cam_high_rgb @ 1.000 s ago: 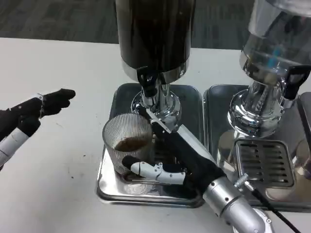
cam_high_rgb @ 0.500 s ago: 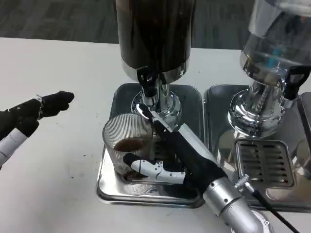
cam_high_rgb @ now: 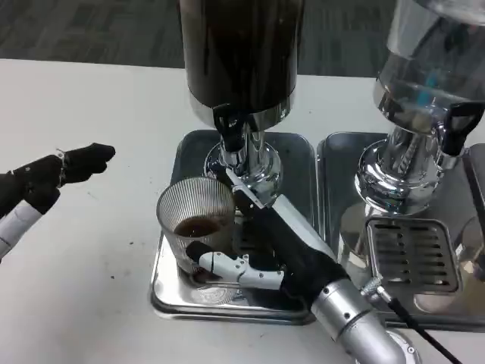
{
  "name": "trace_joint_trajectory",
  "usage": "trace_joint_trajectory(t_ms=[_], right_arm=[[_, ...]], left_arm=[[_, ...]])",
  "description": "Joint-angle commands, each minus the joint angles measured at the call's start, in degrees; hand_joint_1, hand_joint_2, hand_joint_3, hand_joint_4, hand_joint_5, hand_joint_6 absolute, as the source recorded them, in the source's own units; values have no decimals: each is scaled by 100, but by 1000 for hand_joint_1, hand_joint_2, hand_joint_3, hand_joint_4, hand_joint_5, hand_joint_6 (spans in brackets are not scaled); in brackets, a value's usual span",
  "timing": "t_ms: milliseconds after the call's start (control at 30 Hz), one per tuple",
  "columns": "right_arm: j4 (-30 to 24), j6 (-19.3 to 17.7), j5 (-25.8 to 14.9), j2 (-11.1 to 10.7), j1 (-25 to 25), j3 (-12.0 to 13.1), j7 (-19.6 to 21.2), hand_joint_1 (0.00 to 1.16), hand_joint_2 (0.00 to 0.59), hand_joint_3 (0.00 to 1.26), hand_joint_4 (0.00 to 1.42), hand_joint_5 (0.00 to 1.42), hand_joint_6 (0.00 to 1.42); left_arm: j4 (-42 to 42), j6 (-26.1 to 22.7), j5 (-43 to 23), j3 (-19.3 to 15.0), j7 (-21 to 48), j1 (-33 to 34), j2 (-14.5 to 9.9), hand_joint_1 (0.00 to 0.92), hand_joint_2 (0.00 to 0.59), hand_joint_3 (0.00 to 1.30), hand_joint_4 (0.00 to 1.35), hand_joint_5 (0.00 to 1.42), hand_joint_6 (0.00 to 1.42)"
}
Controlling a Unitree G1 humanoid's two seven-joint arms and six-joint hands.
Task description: Grasp the cup under the faucet to collect the drink, then remove the cup.
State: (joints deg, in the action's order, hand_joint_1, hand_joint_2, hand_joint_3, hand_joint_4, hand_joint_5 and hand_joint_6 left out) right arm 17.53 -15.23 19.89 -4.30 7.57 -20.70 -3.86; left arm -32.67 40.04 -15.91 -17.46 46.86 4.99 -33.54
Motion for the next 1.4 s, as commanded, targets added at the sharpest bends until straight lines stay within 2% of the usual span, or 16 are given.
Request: trace_joint_trajectory(t_ms=[33, 167, 633, 733, 900, 1133, 1400], right_arm=[[-168, 212, 191, -3, -108, -62, 95, 513, 206, 0, 0, 0, 0], [-261, 240, 319, -18, -166, -99, 188, 508, 204, 0, 0, 0, 0], [-368, 271, 345, 34, -249, -140, 233, 500, 203, 0, 0, 0, 0], [-407, 355, 430, 61, -285, -136, 353, 499, 203, 0, 0, 0, 0], [-405, 433, 417, 80, -267, -179, 318, 501, 205, 0, 0, 0, 0], [-542, 587, 631, 123, -339, -217, 563, 499, 209, 0, 0, 0, 0], [-614, 744, 680, 158, -371, -292, 476, 494, 217, 0, 0, 0, 26]], left_arm=[[-24, -59, -58, -55, -14, -61, -122, 0, 103, 285, 188, 185, 156], [-14, -76, -55, -45, -10, -53, -125, 0, 111, 290, 196, 185, 156], [-50, -98, -33, -25, -4, -41, -119, 0, 125, 299, 210, 196, 156], [-60, -96, -29, -24, -1, -39, -124, 0, 129, 299, 211, 196, 156], [-60, -99, -27, -35, -5, -42, -137, 0, 131, 300, 211, 196, 156], [-44, -105, -38, -51, -7, -69, -159, 0, 137, 300, 212, 197, 156], [-26, -111, -48, -47, 12, -99, -171, 0, 140, 300, 212, 197, 156]])
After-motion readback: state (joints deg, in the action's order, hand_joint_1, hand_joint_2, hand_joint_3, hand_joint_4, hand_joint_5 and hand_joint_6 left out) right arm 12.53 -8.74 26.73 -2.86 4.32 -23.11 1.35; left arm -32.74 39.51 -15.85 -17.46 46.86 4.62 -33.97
